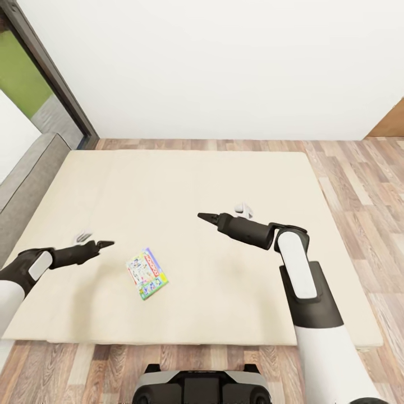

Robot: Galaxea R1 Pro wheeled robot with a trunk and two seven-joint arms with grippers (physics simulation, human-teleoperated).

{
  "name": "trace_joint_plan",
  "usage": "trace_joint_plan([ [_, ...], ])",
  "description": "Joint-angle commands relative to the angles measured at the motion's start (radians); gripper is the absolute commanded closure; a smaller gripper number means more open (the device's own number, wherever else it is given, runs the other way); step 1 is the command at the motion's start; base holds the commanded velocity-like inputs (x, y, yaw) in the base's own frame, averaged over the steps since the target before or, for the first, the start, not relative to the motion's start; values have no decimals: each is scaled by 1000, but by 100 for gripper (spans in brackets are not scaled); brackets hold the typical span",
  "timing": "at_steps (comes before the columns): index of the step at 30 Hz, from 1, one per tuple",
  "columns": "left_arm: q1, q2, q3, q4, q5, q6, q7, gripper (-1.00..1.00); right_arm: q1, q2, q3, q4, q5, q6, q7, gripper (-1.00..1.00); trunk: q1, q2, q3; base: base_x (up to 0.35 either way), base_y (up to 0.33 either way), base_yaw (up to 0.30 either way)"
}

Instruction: Put all the toys in the child's room - the three board games (two on the bed and one on the table), the two jigsaw puzzles on the table, and the tennis ball on the table - inside the toy box on the table in the child's room.

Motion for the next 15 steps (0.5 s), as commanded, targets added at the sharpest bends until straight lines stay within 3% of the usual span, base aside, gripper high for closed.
trace_joint_plan([
  [1, -1, 0, -1, -3, 6, 7, 8, -100, -5, 0, -1, 0, -3, 4, -3, -100, 0, -2, -3, 0, 0, 109],
  [6, -5, -9, 4, -21, 9, 15, 79, -100, -57, 0, 0, 10, -3, 4, -4, -100, 0, -2, -11, 0, 0, 109],
  [15, -5, -60, 4, -74, 7, 36, 106, -100, -84, -3, -8, 15, -5, 4, -6, -100, 0, -2, -25, 0, 0, 110],
])
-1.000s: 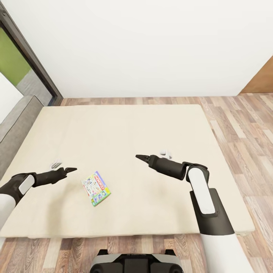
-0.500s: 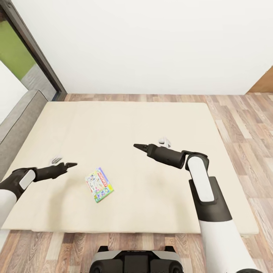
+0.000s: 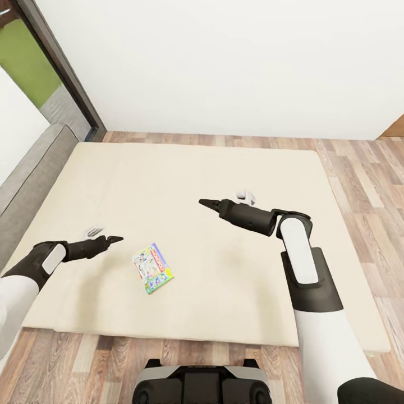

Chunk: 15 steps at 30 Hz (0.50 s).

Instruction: Put all the toys in the child's room - the three board games (two on the bed and one on the table), the two jigsaw puzzles on the table, and the tennis ball on the table - inside the toy box on the table in the child's room.

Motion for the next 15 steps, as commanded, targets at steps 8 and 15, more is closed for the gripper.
trace_joint_plan([
  [8, -1, -10, -2, -6, 6, 10, 1, -100, 10, 1, -2, 2, -6, 4, -2, -100, 0, -2, -14, 0, 0, 111],
  [15, -1, -10, -1, -6, 6, 11, 1, -100, 12, 1, -2, 1, -6, 4, -2, -100, 0, -2, -19, 0, 0, 20],
])
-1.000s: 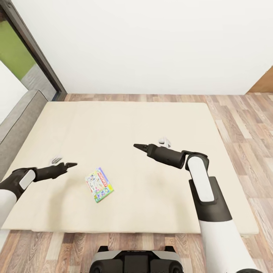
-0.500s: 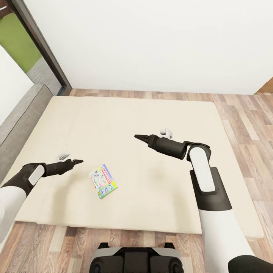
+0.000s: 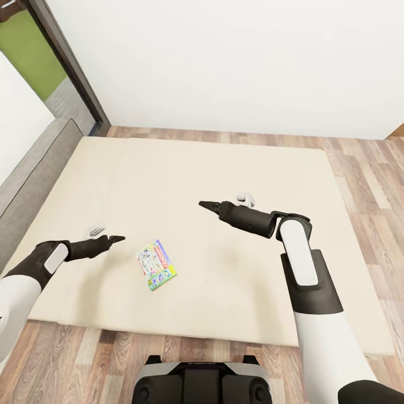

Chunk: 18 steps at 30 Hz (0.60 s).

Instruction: Put all the toys in the child's room - the three board games (two on the bed and one on the table), the two jigsaw puzzles on the table, and the tennis ball on the table - inside the toy box on the table in the child's room.

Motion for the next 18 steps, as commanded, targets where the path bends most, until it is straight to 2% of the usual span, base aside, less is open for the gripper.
trace_joint_plan([
  [1, 0, 1, -2, 0, 6, 6, 0, -100, -1, 0, -1, -1, -2, 4, -3, -100, 1, -2, -1, 0, 0, -121],
  [5, 0, 1, -1, -1, 6, 6, 0, -100, -1, 1, -1, -1, -3, 4, -3, -100, 1, -2, -2, 0, 0, -148],
  [13, 0, 1, -1, -2, 6, 6, -1, -100, -1, 3, -1, 0, -2, 4, -3, -100, 1, -2, -2, 0, 0, -34],
  [18, 0, 1, -1, -2, 6, 6, -2, -100, -1, 3, -1, -1, -3, 4, -3, -100, 1, -2, -2, 0, 0, -118],
])
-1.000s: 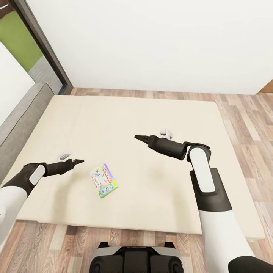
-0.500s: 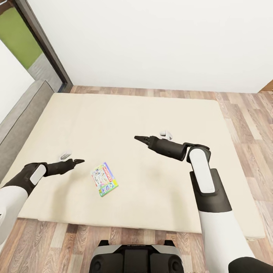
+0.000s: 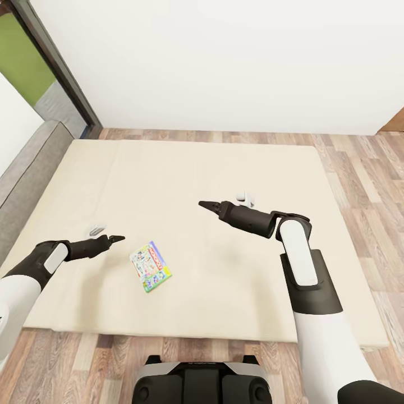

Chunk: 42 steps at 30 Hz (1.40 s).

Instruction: Put all the toys in the child's room - the three board games (two on the bed and one on the table), the two jigsaw puzzles on the table, and the tennis ball on the table - inside the toy box on the table in the child's room.

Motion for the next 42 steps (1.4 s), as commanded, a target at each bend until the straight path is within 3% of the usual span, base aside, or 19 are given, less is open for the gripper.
trace_joint_plan([
  [1, 0, 2, -1, 0, 6, 6, 0, -100, -1, 1, 0, -1, -3, 4, -3, -100, 1, -2, -1, 0, 0, -204],
  [11, 0, 3, 0, 1, 6, 6, 0, -100, -1, 1, 0, 0, -1, 4, -3, -100, 1, -2, -4, 0, 0, -136],
  [25, 0, 10, 2, 1, 6, 5, 1, -100, -3, 1, 0, 1, 0, 4, -3, -100, 1, -2, -25, 0, 0, -7],
  [35, -12, 13, 64, 1, 4, 6, 11, -100, -4, 1, 0, 1, 0, 4, -3, -100, 1, -2, -41, 0, 0, 0],
  [42, -18, 12, 72, 0, 4, 7, 29, -100, -4, 1, 0, 1, 0, 4, -3, -100, 1, -2, -53, 0, 0, 0],
])
